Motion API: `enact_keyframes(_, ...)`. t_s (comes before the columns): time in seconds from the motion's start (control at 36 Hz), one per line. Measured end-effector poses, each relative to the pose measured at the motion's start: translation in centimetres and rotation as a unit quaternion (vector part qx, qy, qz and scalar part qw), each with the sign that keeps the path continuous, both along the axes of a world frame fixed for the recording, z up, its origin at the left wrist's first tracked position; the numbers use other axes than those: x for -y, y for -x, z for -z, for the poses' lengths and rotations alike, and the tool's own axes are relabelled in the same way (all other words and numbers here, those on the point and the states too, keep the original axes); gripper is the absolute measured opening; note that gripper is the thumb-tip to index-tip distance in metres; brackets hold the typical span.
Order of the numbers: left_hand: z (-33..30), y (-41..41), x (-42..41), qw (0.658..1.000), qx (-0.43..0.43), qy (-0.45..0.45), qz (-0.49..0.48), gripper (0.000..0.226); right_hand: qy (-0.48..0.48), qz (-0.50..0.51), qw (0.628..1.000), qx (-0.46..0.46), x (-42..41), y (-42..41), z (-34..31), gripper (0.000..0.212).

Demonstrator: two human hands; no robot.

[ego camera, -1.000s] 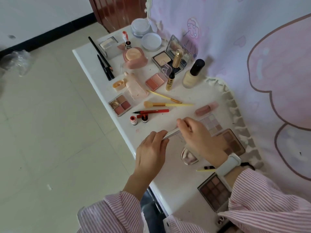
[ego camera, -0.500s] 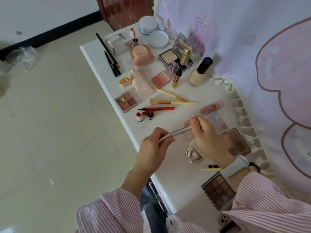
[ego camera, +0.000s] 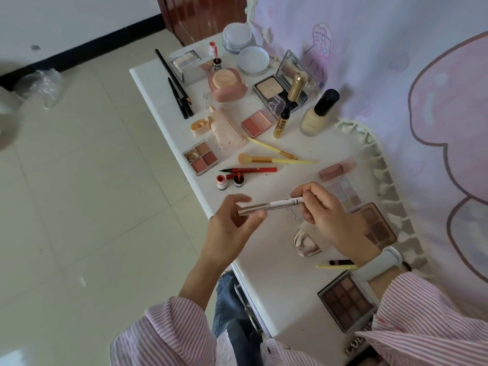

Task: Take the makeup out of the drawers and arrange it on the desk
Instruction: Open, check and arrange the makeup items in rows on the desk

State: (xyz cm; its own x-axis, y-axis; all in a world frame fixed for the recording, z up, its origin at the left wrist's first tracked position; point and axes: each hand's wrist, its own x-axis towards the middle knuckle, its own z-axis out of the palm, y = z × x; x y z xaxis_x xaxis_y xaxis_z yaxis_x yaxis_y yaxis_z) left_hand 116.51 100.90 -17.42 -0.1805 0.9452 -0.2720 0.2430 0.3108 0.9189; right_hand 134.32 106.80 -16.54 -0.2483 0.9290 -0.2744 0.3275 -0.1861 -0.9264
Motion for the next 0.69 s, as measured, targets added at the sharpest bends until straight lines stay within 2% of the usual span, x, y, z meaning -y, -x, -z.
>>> enact_keyframes(0.08,0.0,0.2,0.2,1.0,-0.009,-0.013,-0.011,0.007,0.007,0.009,1.0,0.007,-0.1,0.0,0.1,0.034)
enact_keyframes(0.19,-0.5,0.3,0.3,1.0,-0.01,0.014,-0.014,0.036,0.018,0.013,1.0,0.006,-0.1,-0.2,-0.1,0.033)
enact_keyframes(0.25,-0.6,0.4,0.3,1.0,0.003,0.005,-0.008,0.028,0.022,0.015,1.0,0.006,-0.1,-0.3,-0.1,0.033)
enact_keyframes(0.31,-0.5,0.5,0.4,1.0,0.01,0.004,-0.005,0.011,0.025,0.012,1.0,0.006,0.0,-0.2,-0.1,0.033)
enact_keyframes(0.36,-0.4,0.6,0.4,1.0,0.017,0.017,0.01,0.005,0.028,0.01,1.0,0.002,0.1,-0.2,-0.2,0.033)
enact_keyframes(0.44,-0.6,0.7,0.6,0.998,0.032,0.036,0.045,0.011,0.036,-0.021,0.999,0.014,0.2,-0.2,-0.8,0.022)
enact_keyframes(0.53,-0.6,0.9,0.7,0.996,0.009,0.04,0.075,0.015,0.015,-0.061,0.996,0.057,0.1,-0.2,-1.4,0.013)
enact_keyframes(0.69,-0.2,2.9,1.2,0.996,-0.019,0.035,0.082,0.018,-0.004,-0.054,0.993,0.105,-1.4,-2.0,-3.0,0.012)
